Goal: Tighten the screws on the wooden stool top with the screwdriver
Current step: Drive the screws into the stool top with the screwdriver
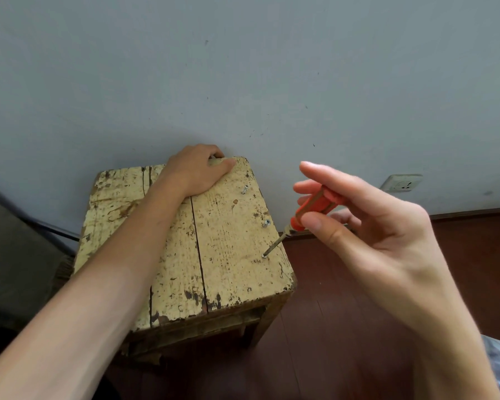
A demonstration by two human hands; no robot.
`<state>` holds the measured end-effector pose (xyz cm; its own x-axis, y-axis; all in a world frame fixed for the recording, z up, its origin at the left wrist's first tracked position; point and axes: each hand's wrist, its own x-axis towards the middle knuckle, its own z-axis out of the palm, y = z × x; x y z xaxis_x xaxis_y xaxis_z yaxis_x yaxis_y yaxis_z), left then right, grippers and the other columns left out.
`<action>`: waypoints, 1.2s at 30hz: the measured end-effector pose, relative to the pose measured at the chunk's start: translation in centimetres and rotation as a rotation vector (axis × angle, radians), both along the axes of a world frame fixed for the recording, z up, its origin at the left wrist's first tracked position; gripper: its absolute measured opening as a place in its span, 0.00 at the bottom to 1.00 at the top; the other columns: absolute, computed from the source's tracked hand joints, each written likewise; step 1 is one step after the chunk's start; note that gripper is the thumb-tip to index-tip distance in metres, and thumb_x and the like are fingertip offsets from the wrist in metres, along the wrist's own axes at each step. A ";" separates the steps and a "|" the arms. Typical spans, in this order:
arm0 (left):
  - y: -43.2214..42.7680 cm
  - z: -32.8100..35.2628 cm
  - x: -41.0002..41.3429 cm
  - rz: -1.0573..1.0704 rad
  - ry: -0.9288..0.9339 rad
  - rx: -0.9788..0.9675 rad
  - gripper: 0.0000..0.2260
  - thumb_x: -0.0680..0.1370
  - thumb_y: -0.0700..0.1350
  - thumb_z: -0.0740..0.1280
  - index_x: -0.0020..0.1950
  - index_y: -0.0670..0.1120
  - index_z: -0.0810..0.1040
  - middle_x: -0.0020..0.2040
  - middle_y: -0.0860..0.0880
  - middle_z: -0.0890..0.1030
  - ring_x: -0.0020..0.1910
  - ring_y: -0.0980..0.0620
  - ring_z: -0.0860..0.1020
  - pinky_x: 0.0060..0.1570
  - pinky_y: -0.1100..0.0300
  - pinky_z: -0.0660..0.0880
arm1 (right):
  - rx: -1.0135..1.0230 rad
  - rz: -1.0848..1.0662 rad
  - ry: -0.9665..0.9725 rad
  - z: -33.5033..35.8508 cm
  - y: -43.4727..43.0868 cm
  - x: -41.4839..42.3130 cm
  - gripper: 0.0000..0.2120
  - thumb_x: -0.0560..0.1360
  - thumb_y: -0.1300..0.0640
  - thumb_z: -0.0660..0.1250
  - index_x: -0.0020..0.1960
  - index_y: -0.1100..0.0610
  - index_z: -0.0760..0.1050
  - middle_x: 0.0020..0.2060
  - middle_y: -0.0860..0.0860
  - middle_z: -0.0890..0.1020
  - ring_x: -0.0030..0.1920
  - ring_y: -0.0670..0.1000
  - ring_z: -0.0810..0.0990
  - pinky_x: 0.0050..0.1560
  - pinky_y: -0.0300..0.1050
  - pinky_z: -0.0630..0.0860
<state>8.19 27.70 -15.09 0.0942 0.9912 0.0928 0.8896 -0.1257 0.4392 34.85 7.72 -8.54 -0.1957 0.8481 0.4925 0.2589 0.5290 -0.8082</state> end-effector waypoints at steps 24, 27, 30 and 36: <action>0.0 0.0 -0.1 -0.008 -0.014 0.001 0.23 0.78 0.70 0.61 0.61 0.56 0.81 0.62 0.52 0.81 0.61 0.47 0.78 0.56 0.50 0.73 | -0.079 0.077 0.066 0.5 -0.3 0.9 0.22 0.81 0.58 0.71 0.74 0.47 0.79 0.65 0.48 0.86 0.57 0.53 0.89 0.61 0.44 0.82; 0.0 0.0 -0.1 -0.007 -0.013 0.001 0.23 0.78 0.70 0.60 0.62 0.56 0.81 0.63 0.52 0.81 0.61 0.47 0.77 0.55 0.50 0.72 | -0.118 0.091 0.110 0.7 -0.4 1.2 0.20 0.80 0.58 0.71 0.72 0.48 0.81 0.62 0.50 0.87 0.58 0.55 0.89 0.64 0.47 0.82; 0.0 -0.1 -0.1 -0.003 -0.006 0.001 0.24 0.78 0.70 0.60 0.62 0.56 0.81 0.63 0.52 0.81 0.62 0.47 0.77 0.56 0.50 0.72 | -0.084 0.069 0.113 0.7 -0.4 0.7 0.20 0.80 0.59 0.71 0.71 0.47 0.81 0.60 0.51 0.88 0.56 0.55 0.89 0.62 0.47 0.83; 0.0 0.0 -0.1 -0.004 -0.005 0.000 0.25 0.78 0.70 0.60 0.63 0.55 0.81 0.63 0.51 0.81 0.61 0.47 0.77 0.57 0.49 0.73 | 0.056 -0.072 0.040 0.1 -0.1 -0.7 0.23 0.79 0.62 0.76 0.68 0.42 0.79 0.53 0.50 0.88 0.55 0.55 0.89 0.53 0.69 0.81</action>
